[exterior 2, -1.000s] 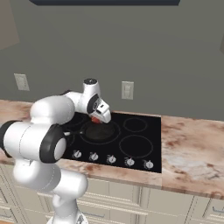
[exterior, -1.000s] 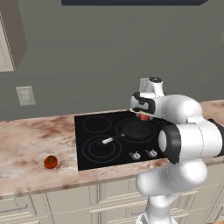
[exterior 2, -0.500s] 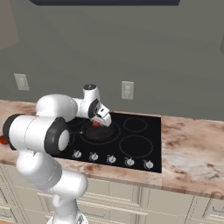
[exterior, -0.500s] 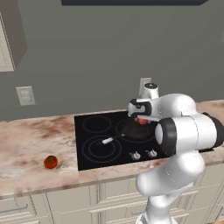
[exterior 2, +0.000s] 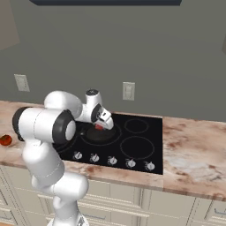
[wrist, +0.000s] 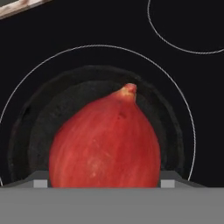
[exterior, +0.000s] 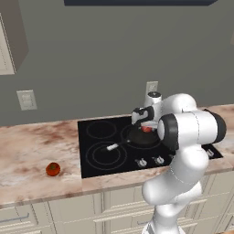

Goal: Place the pan on the center burner on the stove. Then place the tomato and the onion in the pan and turn on the center burner.

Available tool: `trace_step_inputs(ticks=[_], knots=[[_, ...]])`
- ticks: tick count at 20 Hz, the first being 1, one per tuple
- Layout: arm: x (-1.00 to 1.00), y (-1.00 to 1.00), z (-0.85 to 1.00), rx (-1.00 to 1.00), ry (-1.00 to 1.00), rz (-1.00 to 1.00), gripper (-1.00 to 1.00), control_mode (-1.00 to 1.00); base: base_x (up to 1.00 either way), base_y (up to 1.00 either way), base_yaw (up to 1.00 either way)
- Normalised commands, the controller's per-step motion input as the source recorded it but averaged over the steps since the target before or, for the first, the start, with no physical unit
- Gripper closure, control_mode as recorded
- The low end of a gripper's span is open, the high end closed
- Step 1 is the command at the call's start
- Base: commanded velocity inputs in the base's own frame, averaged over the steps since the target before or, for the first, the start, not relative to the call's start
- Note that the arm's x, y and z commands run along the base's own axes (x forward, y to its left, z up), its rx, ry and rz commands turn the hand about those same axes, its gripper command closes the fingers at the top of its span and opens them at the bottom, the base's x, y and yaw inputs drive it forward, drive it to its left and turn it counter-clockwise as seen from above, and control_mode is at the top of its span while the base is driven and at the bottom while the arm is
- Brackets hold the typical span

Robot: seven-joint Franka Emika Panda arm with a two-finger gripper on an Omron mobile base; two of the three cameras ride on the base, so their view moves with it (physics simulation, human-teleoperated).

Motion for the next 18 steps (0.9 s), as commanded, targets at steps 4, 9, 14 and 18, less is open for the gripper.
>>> trace_step_inputs(ticks=[4,9,14,18], knots=[[0.22,0.01,-0.23,0.00,0.00,0.02,1.00,-1.00,0.00,0.00,0.00],[0.20,0.09,-0.22,-0.02,0.00,0.00,1.00,-1.00,0.00,0.00,0.00],[0.13,0.04,-0.19,-0.02,0.00,0.00,1.00,-1.00,0.00,0.00,0.00],[0.04,0.00,-0.16,-0.02,0.00,0.00,1.00,-1.00,0.00,0.00,0.00]])
